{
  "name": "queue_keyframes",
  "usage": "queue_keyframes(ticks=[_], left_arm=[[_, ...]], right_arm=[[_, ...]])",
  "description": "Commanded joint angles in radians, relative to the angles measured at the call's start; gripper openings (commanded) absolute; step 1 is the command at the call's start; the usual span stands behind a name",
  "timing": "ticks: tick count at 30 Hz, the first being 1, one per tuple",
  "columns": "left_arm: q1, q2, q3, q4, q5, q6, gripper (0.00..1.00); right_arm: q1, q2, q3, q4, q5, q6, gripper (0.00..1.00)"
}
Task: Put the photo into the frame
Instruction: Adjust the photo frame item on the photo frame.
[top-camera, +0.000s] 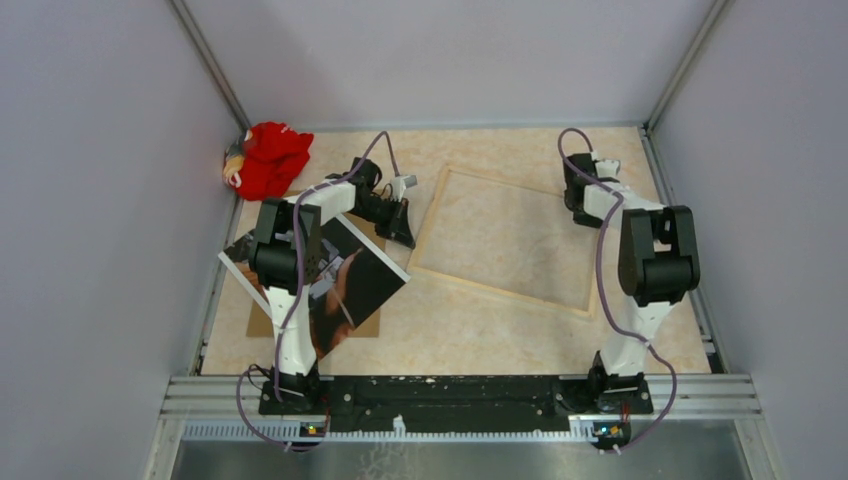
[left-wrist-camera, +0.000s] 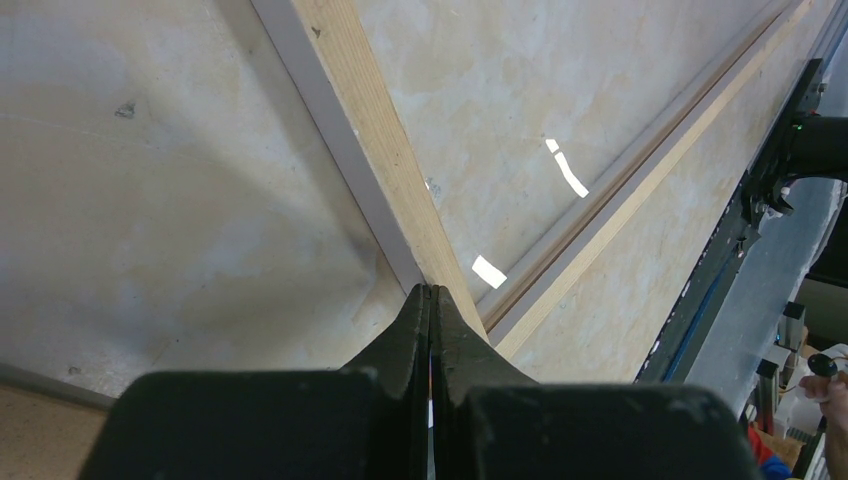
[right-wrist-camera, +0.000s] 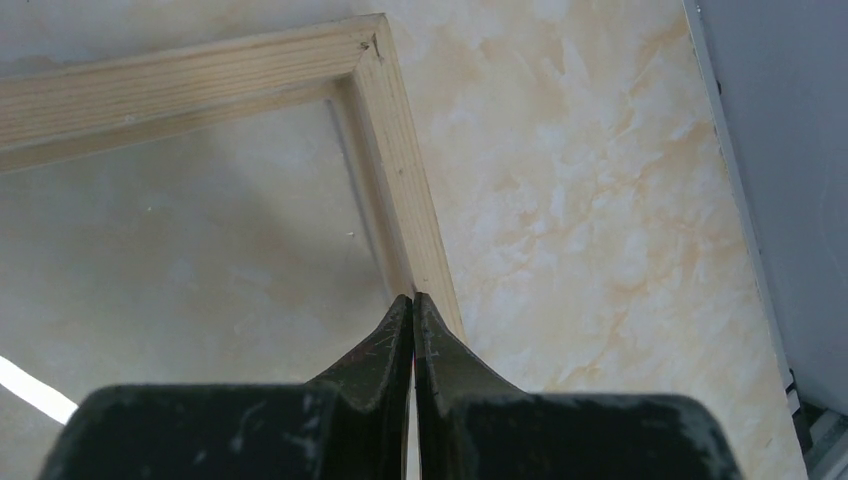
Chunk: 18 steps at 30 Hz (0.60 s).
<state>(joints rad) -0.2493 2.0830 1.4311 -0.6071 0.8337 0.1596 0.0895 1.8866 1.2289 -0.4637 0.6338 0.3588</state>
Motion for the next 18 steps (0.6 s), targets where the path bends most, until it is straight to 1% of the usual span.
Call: queue_keyframes(ticks=[1, 5, 10, 12, 18], left_arm=[[-0.002, -0.050, 0.011, 0.006, 0.033, 0.008, 0.00], [-0.002, -0.048, 0.013, 0.004, 0.036, 0.006, 0.00], [-0.002, -0.053, 0.015, 0.001, 0.033, 0.006, 0.00], [-0.002, -0.056, 0.014, -0.001, 0.030, 0.008, 0.00], [-0.002, -0.062, 0.013, -0.002, 0.029, 0.008, 0.00]], right_arm=[[0.034, 0.034, 0.017, -0.058, -0.001, -0.008, 0.00], [0.055, 0.051, 0.030, -0.065, 0.035, -0.022, 0.00], [0.067, 0.068, 0.030, -0.066, 0.042, -0.013, 0.07], [0.067, 0.065, 0.029, -0.072, 0.034, 0.000, 0.07], [0.060, -0.023, 0.029, -0.056, -0.006, 0.023, 0.07]])
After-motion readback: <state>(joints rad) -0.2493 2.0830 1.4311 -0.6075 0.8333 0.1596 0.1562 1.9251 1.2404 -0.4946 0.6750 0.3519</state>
